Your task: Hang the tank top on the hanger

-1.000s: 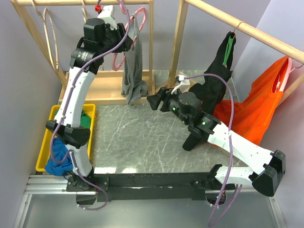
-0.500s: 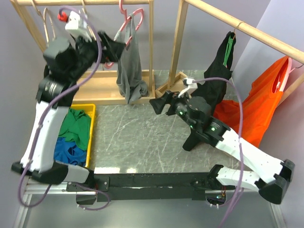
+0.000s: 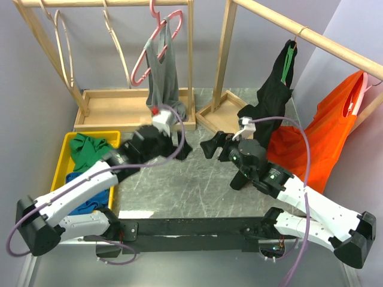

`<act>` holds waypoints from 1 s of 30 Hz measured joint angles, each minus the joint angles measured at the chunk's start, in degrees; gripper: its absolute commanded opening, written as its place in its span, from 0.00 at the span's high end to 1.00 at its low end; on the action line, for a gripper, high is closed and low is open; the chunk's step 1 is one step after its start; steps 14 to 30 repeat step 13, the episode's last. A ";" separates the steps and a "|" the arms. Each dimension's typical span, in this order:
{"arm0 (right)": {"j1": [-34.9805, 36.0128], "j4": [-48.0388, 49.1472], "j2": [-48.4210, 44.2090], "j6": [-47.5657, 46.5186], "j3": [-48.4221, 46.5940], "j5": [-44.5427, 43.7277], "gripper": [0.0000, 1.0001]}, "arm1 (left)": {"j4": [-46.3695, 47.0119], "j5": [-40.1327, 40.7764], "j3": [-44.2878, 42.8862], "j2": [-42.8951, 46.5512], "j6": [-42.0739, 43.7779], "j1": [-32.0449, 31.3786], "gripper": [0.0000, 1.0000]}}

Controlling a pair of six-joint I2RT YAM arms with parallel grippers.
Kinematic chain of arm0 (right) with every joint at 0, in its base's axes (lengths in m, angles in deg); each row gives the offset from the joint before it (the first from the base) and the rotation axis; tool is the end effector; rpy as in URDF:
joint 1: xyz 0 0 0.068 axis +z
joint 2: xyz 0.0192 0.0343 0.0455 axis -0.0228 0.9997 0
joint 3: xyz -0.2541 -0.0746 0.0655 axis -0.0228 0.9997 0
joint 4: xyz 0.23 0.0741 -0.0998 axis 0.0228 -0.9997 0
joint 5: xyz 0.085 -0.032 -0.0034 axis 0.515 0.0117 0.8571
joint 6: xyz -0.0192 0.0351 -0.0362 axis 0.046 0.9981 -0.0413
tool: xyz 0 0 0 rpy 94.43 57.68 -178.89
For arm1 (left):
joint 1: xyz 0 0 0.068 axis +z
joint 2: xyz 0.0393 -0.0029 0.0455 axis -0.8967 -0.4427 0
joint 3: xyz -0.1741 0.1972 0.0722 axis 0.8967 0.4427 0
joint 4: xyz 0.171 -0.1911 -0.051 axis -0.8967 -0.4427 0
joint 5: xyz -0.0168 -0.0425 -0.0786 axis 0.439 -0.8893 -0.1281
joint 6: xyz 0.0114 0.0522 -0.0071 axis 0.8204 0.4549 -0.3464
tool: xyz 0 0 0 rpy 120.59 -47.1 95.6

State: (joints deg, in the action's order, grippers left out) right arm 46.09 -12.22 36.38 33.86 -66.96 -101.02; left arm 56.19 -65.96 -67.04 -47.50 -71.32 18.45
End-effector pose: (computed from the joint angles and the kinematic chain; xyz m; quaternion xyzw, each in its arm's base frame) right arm 0.1484 0.1471 0.3261 0.0021 0.7781 0.3288 0.5352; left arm 0.1799 -0.1784 0.3437 0.1080 0.8199 -0.3136 0.4666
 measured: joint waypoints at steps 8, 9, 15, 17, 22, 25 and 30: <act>0.00 -2.49 2.34 0.96 1.70 -1.97 0.00 | 2.49 8.35 13.55 3.45 -7.63 -3.04 0.00; 0.00 -2.38 2.34 0.96 2.10 -2.01 0.00 | 2.95 8.94 14.14 4.31 -8.13 -3.02 0.01; 0.00 -2.27 3.50 1.05 3.28 -2.80 0.00 | 3.78 11.69 15.04 6.84 -9.55 -3.08 0.00; 0.00 -2.27 3.50 1.05 3.28 -2.80 0.00 | 3.78 11.69 15.04 6.84 -9.55 -3.08 0.00; 0.00 -2.27 3.50 1.05 3.28 -2.80 0.00 | 3.78 11.69 15.04 6.84 -9.55 -3.08 0.00; 0.00 -2.27 3.50 1.05 3.28 -2.80 0.00 | 3.78 11.69 15.04 6.84 -9.55 -3.08 0.00; 0.00 -2.27 3.50 1.05 3.28 -2.80 0.00 | 3.78 11.69 15.04 6.84 -9.55 -3.08 0.00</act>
